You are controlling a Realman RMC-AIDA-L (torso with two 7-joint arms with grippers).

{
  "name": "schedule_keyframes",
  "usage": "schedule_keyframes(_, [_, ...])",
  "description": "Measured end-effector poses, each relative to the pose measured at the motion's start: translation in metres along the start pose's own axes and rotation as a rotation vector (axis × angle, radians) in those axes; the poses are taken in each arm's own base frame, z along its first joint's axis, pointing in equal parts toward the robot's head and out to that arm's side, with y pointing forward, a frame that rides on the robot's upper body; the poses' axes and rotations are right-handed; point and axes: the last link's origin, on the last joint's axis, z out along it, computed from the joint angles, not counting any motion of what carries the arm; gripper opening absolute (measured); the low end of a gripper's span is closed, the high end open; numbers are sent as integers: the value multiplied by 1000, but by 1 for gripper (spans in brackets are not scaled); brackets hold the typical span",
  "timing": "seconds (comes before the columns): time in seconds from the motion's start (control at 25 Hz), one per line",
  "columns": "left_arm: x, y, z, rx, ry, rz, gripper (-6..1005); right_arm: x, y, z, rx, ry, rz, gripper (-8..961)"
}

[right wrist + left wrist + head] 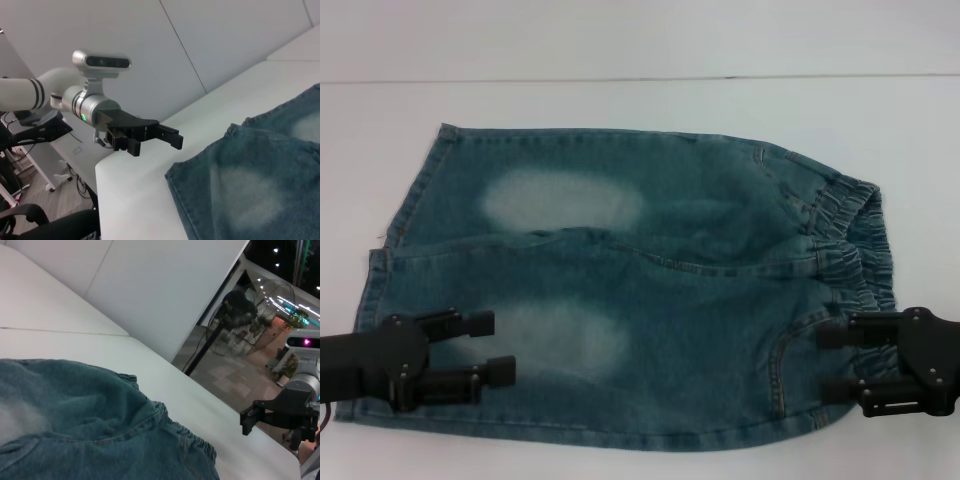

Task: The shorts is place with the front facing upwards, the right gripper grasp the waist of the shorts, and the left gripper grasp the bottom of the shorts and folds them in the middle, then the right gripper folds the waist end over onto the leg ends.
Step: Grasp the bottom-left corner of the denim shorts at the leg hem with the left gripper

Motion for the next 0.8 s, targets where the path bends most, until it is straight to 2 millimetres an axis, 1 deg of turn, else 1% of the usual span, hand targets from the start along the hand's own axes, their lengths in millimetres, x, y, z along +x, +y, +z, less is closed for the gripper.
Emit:
schedule_keyframes(0.4, [-6,1,-1,2,-18,-28,903,3,-2,10,12,7,5,788])
schedule_keyframes(0.8, [-6,1,1,1,-19,-36,904,3,-2,17,10,-1,4,785])
